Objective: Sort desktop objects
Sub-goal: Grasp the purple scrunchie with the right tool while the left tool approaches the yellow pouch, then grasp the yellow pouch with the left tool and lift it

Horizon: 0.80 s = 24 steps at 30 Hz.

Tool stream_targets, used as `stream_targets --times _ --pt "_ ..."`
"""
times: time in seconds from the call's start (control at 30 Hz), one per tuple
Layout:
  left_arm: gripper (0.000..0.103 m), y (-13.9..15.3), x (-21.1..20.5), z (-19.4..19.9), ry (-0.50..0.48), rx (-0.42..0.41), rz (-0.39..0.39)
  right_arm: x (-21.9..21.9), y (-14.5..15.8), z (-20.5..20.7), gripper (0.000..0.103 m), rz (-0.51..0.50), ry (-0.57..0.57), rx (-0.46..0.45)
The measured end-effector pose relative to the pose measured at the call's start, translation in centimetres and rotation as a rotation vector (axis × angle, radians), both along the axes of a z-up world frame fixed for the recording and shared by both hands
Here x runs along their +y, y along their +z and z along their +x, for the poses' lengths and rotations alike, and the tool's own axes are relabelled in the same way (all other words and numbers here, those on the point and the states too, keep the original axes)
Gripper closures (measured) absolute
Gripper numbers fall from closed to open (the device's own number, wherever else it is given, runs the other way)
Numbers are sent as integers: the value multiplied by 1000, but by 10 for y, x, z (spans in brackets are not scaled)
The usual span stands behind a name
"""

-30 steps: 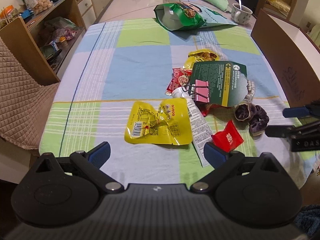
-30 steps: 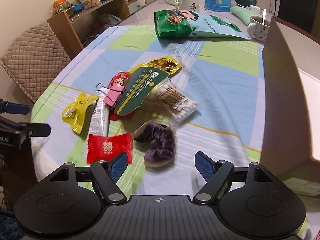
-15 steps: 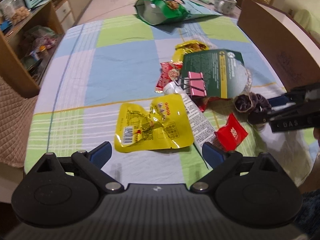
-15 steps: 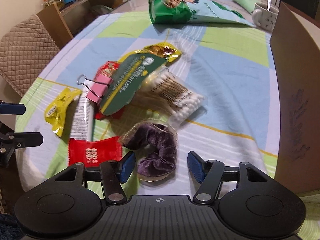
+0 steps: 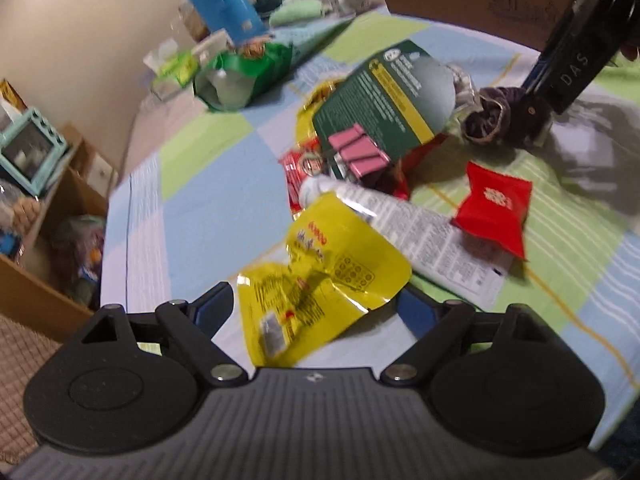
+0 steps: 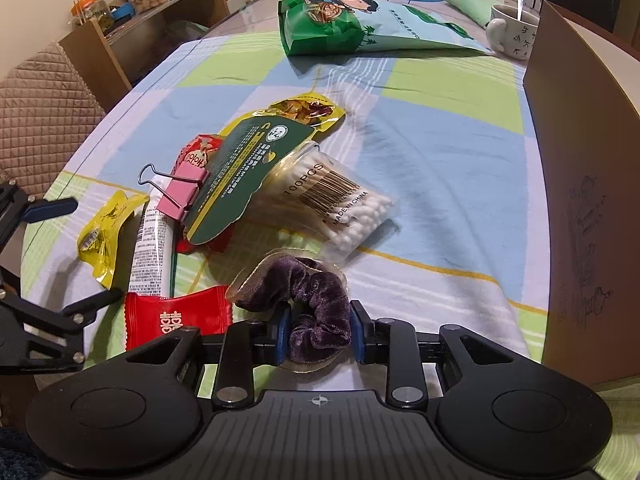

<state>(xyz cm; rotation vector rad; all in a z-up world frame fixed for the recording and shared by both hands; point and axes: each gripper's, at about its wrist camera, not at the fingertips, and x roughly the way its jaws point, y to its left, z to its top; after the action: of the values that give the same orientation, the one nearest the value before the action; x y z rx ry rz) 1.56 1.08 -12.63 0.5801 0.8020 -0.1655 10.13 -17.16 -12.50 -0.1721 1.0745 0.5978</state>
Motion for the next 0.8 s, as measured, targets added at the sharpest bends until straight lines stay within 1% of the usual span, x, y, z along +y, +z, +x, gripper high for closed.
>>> stream_targets --times 0.03,0.07,0.1,0.13,0.17,0.23,0.3,0.33,0.37,0.43,0.47,0.5,0.53,0.57,0.6,0.7,0.77,0.8 --pt "21 0 2 3 5 -11 4 0 0 0 73 0 -3 0" --pt "35 0 3 5 11 -22 7 0 0 0 73 0 -6 0" --pt "42 2 6 8 19 -25 7 1 0 0 73 0 -8 0" --pt "52 4 10 12 33 -28 -1 1 0 0 73 0 -11 0" --pt "56 7 15 15 50 -35 -14 1 0 0 73 -2 -13 -1" --pt "56 14 25 21 73 -58 -27 2 0 0 73 -5 -16 -2" --pt "56 16 31 28 92 -80 -6 2 0 -1 73 -8 -21 -3" --pt "51 17 34 31 99 -87 6 3 0 -1 73 -9 -23 -3" --pt "49 14 36 34 102 -85 15 3 0 -1 73 -11 -26 -4" --pt "51 7 42 40 110 -76 16 4 0 -1 73 -14 -29 -5" --pt "65 1 45 42 116 -63 16 5 0 -1 73 -16 -30 -6" --pt "73 -5 48 45 122 -50 15 5 0 -1 73 -18 -31 -7" --pt "85 -8 50 45 121 -59 17 6 0 -1 73 -20 -30 -9" --pt "100 -9 51 45 120 -68 23 6 0 -2 73 -23 -30 -11" --pt "101 -9 52 45 117 -71 28 7 0 -2 73 -24 -32 -13" --pt "103 0 55 41 94 -127 33 8 0 -4 73 -32 -38 -21" --pt "103 8 57 40 72 -163 42 9 0 -5 79 -38 -38 -26" --pt "103 13 58 40 64 -177 44 9 0 -5 80 -38 -41 -26"
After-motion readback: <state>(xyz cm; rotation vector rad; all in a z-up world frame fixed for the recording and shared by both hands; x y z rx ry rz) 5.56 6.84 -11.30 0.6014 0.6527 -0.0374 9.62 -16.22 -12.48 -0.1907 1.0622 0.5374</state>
